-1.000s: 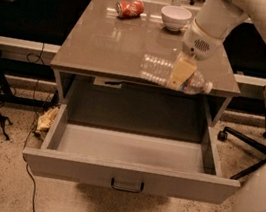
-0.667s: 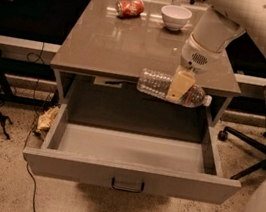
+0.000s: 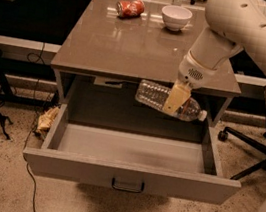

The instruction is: Place water bottle into top drawer

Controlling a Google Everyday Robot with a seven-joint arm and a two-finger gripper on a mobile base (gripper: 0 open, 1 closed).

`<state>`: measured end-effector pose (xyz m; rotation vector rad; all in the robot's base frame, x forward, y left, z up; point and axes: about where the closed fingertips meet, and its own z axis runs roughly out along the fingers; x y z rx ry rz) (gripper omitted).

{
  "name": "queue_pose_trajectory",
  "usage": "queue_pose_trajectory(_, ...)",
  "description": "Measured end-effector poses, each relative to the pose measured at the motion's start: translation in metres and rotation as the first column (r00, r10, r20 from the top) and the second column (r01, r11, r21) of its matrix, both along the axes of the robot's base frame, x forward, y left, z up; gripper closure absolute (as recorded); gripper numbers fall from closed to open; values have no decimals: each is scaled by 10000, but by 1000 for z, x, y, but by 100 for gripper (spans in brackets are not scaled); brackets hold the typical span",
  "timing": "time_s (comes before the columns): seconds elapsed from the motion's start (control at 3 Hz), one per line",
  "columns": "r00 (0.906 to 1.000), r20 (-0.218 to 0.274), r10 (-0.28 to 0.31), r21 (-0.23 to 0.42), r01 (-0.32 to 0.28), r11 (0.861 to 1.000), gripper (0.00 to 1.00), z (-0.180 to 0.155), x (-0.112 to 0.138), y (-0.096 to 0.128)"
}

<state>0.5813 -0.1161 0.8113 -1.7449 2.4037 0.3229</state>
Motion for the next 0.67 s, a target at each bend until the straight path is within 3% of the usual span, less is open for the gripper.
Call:
queue_pose_trajectory(0.33,9983,-443,-381,518,404,9978,100,-39,-8,13)
queue_pose_trajectory(0.67,9960,-573,-681,1287,751,9888,100,-81,-8,55)
